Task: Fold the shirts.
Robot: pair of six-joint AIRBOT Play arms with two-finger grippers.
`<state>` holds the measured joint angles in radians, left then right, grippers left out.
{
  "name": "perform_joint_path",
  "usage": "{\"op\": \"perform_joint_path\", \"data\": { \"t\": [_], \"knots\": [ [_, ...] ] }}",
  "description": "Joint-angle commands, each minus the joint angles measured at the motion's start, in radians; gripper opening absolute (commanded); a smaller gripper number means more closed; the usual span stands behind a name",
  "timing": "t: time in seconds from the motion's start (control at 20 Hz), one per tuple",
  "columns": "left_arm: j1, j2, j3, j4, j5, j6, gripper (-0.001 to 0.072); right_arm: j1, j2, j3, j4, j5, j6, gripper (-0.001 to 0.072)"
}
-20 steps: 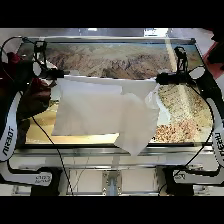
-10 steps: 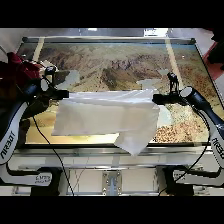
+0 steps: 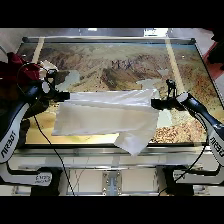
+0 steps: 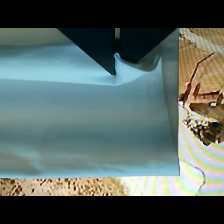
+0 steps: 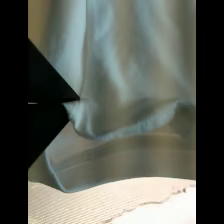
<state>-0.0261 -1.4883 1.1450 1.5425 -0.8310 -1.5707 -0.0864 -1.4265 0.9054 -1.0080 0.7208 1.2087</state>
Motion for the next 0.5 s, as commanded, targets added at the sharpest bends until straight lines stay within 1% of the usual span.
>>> {"op": "perform_joint_path", "data": {
  "t": [0.0,0.05,0.1,0.15,0.25,0.3,0.4,0.45],
  "knots": [
    [0.0,0.0,0.0,-0.003,-0.003,-0.003,0.009,0.001,-0.002,-0.002,0.031,0.012,0.0,0.0109],
    [0.0,0.0,0.0,-0.002,-0.007,-0.003,0.033,0.0,0.0,-0.002,0.057,0.025,0.0,0.0269],
    [0.002,0.004,0.004,0.003,-0.019,-0.003,0.0605,-0.002,0.004,0.001,0.077,0.045,-0.001,0.0366],
    [0.004,0.012,0.015,0.008,-0.042,-0.003,0.0659,-0.002,0.013,0.01,0.074,0.072,-0.001,0.0366],
    [0.01,0.063,0.041,0.022,-0.072,0.001,0.0652,-0.008,0.05,0.048,0.05,0.144,-0.001,0.0365],
    [0.013,0.117,0.042,0.037,-0.059,0.001,0.0652,-0.018,0.084,0.065,0.034,0.177,0.001,0.0365],
    [0.014,0.242,0.04,0.09,-0.04,0.001,0.0653,-0.054,0.182,0.08,-0.023,0.222,0.04,0.0365],
    [0.014,0.304,0.032,0.117,-0.039,0.001,0.0652,-0.079,0.24,0.08,-0.079,0.263,0.069,0.0365]
  ]
}}
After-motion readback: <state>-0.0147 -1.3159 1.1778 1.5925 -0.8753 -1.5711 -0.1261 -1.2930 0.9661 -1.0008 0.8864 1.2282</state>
